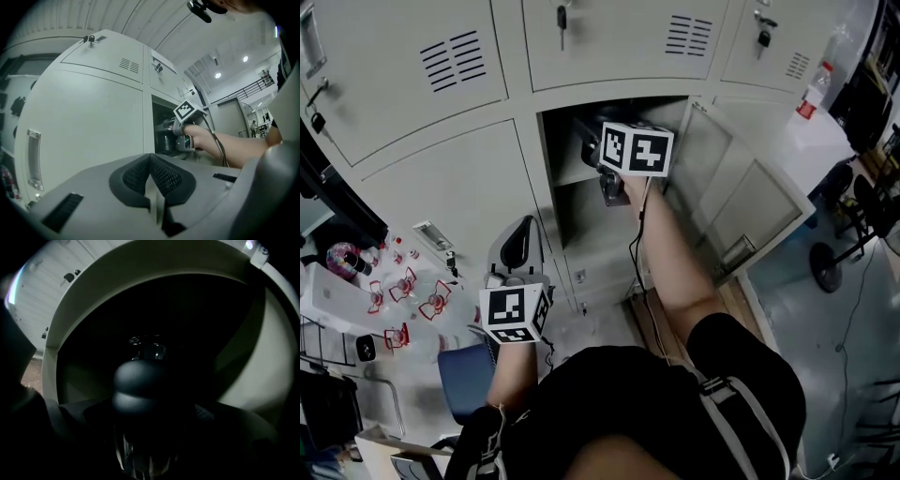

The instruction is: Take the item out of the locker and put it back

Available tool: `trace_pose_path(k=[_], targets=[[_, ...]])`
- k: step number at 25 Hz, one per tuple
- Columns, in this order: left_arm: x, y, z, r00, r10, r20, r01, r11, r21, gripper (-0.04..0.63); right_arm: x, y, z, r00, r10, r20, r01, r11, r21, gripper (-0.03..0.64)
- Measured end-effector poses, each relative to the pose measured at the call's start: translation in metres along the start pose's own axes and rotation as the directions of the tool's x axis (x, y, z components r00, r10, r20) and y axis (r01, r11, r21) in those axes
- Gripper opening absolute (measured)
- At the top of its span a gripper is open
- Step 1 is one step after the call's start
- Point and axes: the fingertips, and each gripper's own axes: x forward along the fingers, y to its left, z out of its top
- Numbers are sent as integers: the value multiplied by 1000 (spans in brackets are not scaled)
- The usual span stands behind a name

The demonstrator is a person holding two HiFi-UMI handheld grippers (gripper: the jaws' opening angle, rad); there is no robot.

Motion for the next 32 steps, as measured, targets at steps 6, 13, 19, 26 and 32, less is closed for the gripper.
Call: trace_pose_path(k=[6, 13, 19, 26, 32], targets=[[-2, 6, -1, 1000, 13, -3, -13, 1000, -3, 12, 18, -6, -14, 999, -43, -19, 41, 993, -115, 449], [-2, 7, -5, 1000, 6, -13, -7, 1000, -7, 12, 17, -9, -15, 996, -78, 35, 84, 972, -217, 449], [-3, 5, -11, 999, -3, -32, 3, 1000, -11, 12, 14, -7, -17, 997, -66, 48, 75, 972, -224, 453], [-4, 5, -12, 999, -1, -32, 1, 1000, -17, 12, -4, -3, -6, 989, -31, 146, 60, 978, -202, 489], [1, 2, -14, 999, -10, -36, 10, 1000, -20, 12, -55, 8, -2, 971, -4, 239, 46, 984, -170, 400]])
